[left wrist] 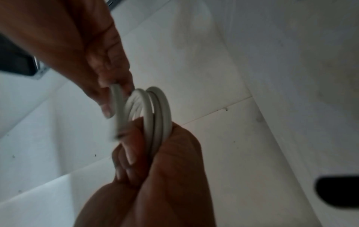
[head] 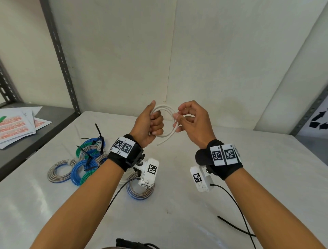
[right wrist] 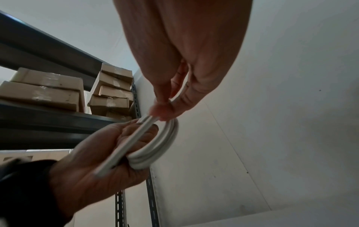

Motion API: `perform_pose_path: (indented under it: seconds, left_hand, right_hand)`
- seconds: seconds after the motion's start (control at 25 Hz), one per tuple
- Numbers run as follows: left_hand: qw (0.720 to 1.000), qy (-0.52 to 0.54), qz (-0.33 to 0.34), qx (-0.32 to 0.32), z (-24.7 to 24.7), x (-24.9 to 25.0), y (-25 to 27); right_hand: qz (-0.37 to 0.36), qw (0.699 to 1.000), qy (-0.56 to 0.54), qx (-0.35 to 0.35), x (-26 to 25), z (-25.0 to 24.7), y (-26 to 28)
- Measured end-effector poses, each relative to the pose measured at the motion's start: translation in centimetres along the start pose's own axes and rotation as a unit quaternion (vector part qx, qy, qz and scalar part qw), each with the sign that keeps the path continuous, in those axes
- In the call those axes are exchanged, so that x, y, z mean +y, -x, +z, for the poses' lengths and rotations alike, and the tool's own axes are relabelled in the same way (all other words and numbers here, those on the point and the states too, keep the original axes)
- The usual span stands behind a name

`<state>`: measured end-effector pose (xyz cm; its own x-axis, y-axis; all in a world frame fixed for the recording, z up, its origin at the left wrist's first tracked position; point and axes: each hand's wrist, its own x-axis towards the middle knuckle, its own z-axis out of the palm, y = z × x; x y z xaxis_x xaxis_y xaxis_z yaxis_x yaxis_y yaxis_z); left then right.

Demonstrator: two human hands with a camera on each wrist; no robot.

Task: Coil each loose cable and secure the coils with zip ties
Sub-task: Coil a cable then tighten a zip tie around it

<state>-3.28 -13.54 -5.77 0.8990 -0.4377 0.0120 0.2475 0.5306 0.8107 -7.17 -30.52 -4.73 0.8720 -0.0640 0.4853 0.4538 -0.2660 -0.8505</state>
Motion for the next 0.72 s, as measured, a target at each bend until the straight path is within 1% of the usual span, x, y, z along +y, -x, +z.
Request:
perform_pose_path:
  seconds: [0.04,0.12,0.2,0.24,0.28,0.36,0.44,0.52,0.64,0.68,0.72]
  left_hand:
    - [0.999,0.033,0.005,0.012,-0.2,0.2,-0.1]
    - [0.996,0.081,0.011,0.028,-0.6,0.7,-0.3]
    - [0.995,0.096,0.018,0.033,-0.9,1.0,-0.4]
    - [0.994,0.103,0.019,0.028,-1.0,1.2,-0.4]
    - [0.993,0.114,0.017,0.019,-1.2,1.2,-0.4]
    - [0.99,0.138,0.016,-0.002,-1.3,1.2,-0.3]
    - [0.99,0.139,0.037,0.002,-1.1,0.9,-0.2]
    - [0.991,0.118,0.065,0.012,-0.3,0.4,-0.1]
    - [0.991,0.067,0.111,0.041,0.9,-0.1,0.3]
    - [0.988,0.057,0.128,0.06,1.2,-0.2,0.4]
    - [0.985,0.048,0.145,0.082,1.6,-0.4,0.4]
  right_hand:
    - [-0.009,1.0,0.02,-0.02,0.1,-0.1,0.2]
    - [-0.045,0.992,0.094,-0.077,0.3,-0.4,0.7]
    - [-0.08,0.974,0.165,-0.13,0.6,-0.5,1.0]
    - [-0.094,0.968,0.184,-0.145,0.6,-0.5,1.0]
    - [-0.103,0.966,0.188,-0.147,0.6,-0.5,0.9]
    - [-0.115,0.972,0.167,-0.12,0.5,-0.4,0.7]
    - [-0.137,0.971,0.172,-0.093,0.4,0.0,0.5]
    - [-0.158,0.956,0.233,-0.077,0.4,0.8,0.6]
    - [-0.134,0.943,0.3,-0.045,0.3,1.3,0.6]
    - [-0.125,0.934,0.33,-0.047,0.2,1.3,0.6]
    - [-0.119,0.919,0.371,-0.061,-0.2,1.4,0.6]
